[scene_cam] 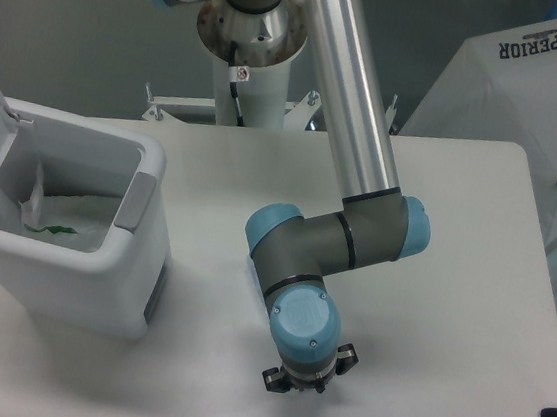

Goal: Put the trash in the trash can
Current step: 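Align and close the gripper around the bottle's neck, then lift the bottle and carry it over the trash bin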

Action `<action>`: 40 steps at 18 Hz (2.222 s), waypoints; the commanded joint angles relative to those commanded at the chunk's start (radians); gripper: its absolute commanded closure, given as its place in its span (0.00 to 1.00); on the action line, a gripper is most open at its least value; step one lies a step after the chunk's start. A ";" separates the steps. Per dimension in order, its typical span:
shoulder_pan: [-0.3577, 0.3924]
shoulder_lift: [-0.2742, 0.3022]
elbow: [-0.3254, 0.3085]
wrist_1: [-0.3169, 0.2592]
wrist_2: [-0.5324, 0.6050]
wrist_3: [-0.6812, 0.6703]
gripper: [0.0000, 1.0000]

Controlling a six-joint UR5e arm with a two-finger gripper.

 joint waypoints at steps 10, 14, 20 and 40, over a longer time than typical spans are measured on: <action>0.011 0.115 0.035 0.012 -0.129 0.000 0.87; 0.031 0.182 0.060 0.012 -0.205 0.003 0.87; 0.046 0.227 0.106 0.089 -0.255 0.014 0.87; 0.043 0.287 0.345 0.238 -0.790 0.121 0.87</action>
